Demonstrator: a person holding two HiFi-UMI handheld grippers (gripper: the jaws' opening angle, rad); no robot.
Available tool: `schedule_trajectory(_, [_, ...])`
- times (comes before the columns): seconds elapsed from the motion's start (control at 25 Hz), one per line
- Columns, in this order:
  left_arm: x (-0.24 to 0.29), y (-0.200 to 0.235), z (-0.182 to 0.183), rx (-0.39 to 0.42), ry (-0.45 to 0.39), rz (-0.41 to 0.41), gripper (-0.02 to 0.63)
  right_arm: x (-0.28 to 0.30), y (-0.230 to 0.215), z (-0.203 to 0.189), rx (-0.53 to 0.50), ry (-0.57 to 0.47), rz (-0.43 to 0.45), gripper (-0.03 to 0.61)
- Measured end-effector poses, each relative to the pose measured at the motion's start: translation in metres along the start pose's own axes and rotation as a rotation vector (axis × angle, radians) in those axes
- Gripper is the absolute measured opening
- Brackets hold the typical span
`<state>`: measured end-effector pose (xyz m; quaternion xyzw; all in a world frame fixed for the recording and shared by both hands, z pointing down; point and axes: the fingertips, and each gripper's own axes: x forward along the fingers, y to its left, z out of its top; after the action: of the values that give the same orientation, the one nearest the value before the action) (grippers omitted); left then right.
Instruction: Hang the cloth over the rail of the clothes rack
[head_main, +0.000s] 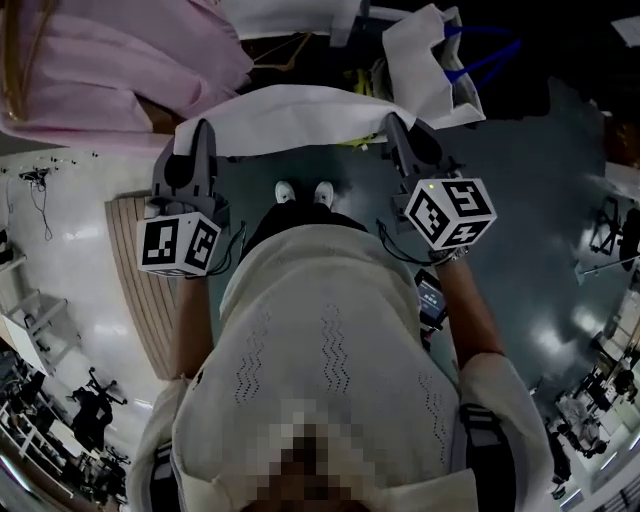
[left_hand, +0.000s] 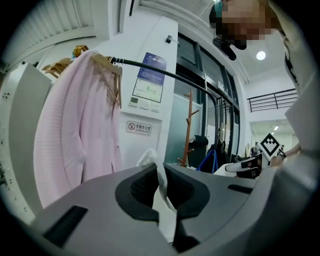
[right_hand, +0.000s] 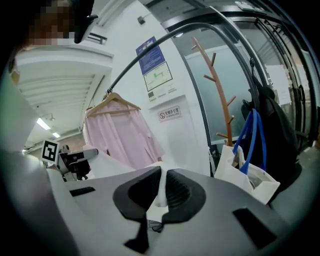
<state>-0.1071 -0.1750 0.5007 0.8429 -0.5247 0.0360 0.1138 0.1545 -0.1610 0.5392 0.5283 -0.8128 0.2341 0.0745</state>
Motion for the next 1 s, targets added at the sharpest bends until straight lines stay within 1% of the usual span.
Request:
schedule_trajectory(0.04, [-0.001, 0.003, -0.006, -0.020, 0.006, -0.003, 0.025, 0.000, -0.003, -0.004, 0.003, 0.015, -0.006, 0.021])
schedule_trajectory(0.12, [-0.004, 0.013, -0.018, -0.050, 0.027, -0.005, 0.025, 0.005, -0.007, -0.010, 0.042, 0.031, -0.015, 0.021])
schedule_trajectory(0.2, [-0.004, 0.023, -0.022, -0.059, 0.043, -0.007, 0.025, 0.009, -0.007, -0.006, 0.067, 0.026, -0.014, 0.021])
schedule_trajectory(0.32, [0.006, 0.026, -0.004, -0.086, 0.017, -0.029, 0.025, 0.010, -0.008, 0.013, 0.036, 0.005, 0.001, 0.021])
schedule_trajectory(0.4, [0.008, 0.024, 0.009, -0.125, -0.008, -0.041, 0.025, 0.007, -0.007, 0.022, 0.059, -0.004, 0.019, 0.021])
schedule_trajectory(0.48, [0.005, 0.026, 0.019, -0.189, -0.041, -0.048, 0.025, 0.004, -0.003, 0.028, 0.141, -0.025, 0.049, 0.021])
schedule_trajectory(0.6, [0.003, 0.031, 0.031, -0.329, -0.113, -0.096, 0.025, 0.003, -0.002, 0.034, 0.291, -0.058, 0.109, 0.021])
schedule_trajectory(0.64, [0.004, 0.032, 0.034, -0.364, -0.132, -0.118, 0.025, 0.002, -0.004, 0.035, 0.329, -0.064, 0.115, 0.021])
schedule_trajectory(0.68, [0.005, 0.034, 0.036, -0.375, -0.144, -0.131, 0.025, 0.000, -0.008, 0.036, 0.362, -0.069, 0.111, 0.021])
schedule_trajectory(0.72, [0.005, 0.036, 0.039, -0.368, -0.151, -0.134, 0.025, -0.004, -0.012, 0.038, 0.404, -0.078, 0.104, 0.021])
schedule_trajectory(0.76, [0.004, 0.038, 0.042, -0.355, -0.156, -0.133, 0.025, -0.007, -0.015, 0.041, 0.465, -0.098, 0.111, 0.021])
schedule_trajectory(0.84, [0.002, 0.042, 0.056, -0.345, -0.176, -0.140, 0.025, -0.012, -0.014, 0.056, 0.610, -0.154, 0.181, 0.021])
schedule_trajectory(0.88, [0.001, 0.043, 0.067, -0.343, -0.193, -0.151, 0.025, -0.013, -0.014, 0.067, 0.659, -0.181, 0.229, 0.021])
schedule_trajectory(0.92, [0.003, 0.043, 0.080, -0.331, -0.214, -0.163, 0.025, -0.014, -0.015, 0.081, 0.689, -0.204, 0.273, 0.021])
schedule_trajectory(1.0, [0.005, 0.039, 0.110, -0.288, -0.257, -0.187, 0.025, -0.020, -0.014, 0.109, 0.701, -0.240, 0.339, 0.021])
